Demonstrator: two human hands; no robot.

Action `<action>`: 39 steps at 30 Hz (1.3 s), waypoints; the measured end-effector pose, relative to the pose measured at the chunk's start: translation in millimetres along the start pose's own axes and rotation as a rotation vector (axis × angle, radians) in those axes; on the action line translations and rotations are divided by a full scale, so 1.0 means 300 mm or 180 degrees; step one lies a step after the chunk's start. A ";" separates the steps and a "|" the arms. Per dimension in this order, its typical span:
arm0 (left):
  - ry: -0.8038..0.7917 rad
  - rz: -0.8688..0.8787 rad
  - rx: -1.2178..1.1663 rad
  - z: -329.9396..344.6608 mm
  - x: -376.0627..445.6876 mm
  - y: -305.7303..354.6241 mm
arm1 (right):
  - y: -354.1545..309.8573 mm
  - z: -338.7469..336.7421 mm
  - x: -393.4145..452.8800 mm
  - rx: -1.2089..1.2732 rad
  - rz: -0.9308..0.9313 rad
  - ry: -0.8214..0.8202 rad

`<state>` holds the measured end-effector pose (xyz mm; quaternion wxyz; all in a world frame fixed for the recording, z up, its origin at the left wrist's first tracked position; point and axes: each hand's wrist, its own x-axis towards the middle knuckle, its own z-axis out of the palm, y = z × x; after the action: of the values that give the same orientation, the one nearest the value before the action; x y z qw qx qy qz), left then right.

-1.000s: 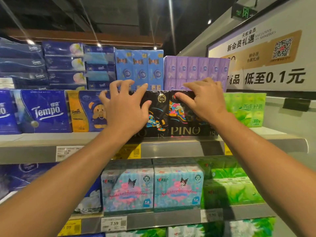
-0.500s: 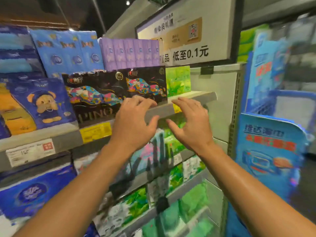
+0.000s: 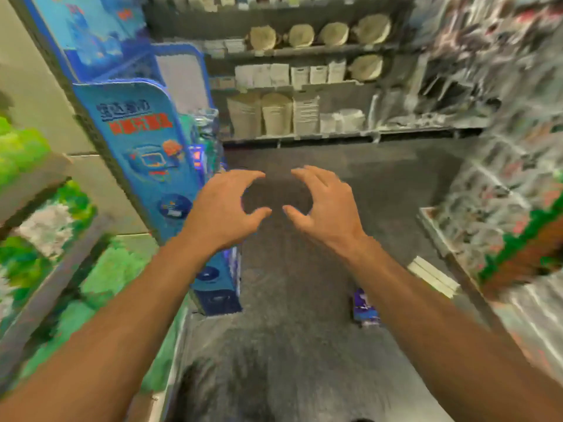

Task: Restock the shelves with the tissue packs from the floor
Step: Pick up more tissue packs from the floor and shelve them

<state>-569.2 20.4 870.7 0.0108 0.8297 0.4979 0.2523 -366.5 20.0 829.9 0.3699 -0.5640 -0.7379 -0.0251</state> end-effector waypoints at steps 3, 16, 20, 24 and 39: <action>-0.0434 0.0336 -0.0278 0.226 0.089 0.267 | 0.269 -0.172 -0.179 -0.0267 0.0564 0.0105; -0.1887 0.1035 -0.0943 1.096 0.373 1.280 | 1.314 -0.751 -0.783 -0.0821 0.2392 -0.0113; -0.2270 0.0836 -0.0960 1.262 0.446 1.328 | 1.523 -0.703 -0.786 -0.0725 0.2654 -0.0356; -0.2354 0.0701 -0.0770 1.436 0.616 1.272 | 1.740 -0.549 -0.704 -0.0606 0.2810 -0.0623; -0.3099 0.0018 -0.0608 2.440 1.093 1.011 | 2.522 0.132 -0.560 -0.0058 0.3600 -0.1375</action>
<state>117.6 311.0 447.4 0.3173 0.8479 0.4075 -0.1199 272.1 175.4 417.0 0.1628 -0.8643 -0.3817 0.2841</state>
